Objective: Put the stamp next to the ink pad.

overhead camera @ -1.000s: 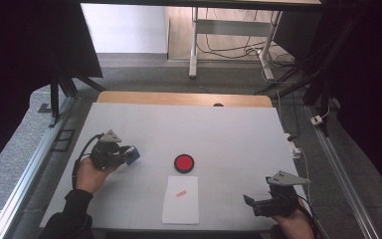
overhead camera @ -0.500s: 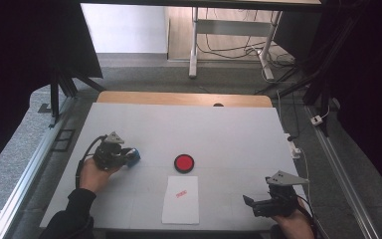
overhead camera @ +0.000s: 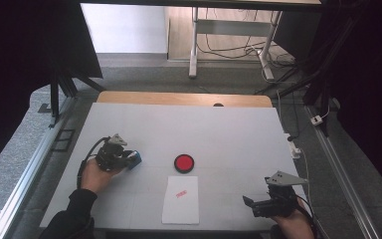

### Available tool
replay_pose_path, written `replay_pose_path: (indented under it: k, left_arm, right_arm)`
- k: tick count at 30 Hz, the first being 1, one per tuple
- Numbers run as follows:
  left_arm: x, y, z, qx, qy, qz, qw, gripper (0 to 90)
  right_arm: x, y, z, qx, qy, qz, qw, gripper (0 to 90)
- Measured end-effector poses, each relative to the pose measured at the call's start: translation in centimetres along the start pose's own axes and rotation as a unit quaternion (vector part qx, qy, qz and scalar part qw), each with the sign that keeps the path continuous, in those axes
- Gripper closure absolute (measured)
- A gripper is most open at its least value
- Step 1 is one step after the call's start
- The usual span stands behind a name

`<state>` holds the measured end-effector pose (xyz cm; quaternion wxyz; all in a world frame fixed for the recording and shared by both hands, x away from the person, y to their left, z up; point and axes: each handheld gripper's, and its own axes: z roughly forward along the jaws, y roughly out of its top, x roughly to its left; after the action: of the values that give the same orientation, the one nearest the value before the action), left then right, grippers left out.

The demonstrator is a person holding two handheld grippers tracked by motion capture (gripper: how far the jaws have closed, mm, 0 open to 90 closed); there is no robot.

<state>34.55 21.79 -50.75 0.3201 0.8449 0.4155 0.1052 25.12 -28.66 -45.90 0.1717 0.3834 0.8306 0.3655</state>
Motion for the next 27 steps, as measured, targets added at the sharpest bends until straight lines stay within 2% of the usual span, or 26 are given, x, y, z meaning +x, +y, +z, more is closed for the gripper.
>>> replay_pose_path:
  k: [6, 14, 22, 27]
  left_arm:
    - [0.1, 0.1, -0.2, -0.005, 0.001, -0.004, 1.0, 58.8]
    - [0.3, 0.2, -0.8, -0.021, -0.007, -0.026, 0.9994, 46.0]
    - [0.0, 0.5, -2.0, -0.049, -0.015, -0.017, 0.9986, 32.6]
    - [-0.4, 0.6, -2.4, -0.055, -0.018, -0.006, 0.9983, 23.5]
  right_arm:
    - [0.0, 0.0, 0.0, -0.001, 0.0, 0.0, 1.0, 0.0]
    - [0.0, 0.0, 0.0, -0.001, 0.001, 0.0, 1.0, 0.0]
    - [0.0, 0.0, 0.0, -0.001, 0.002, 0.0, 1.0, 0.0]
    - [0.0, 0.0, 0.0, -0.002, 0.002, -0.001, 1.0, 0.0]
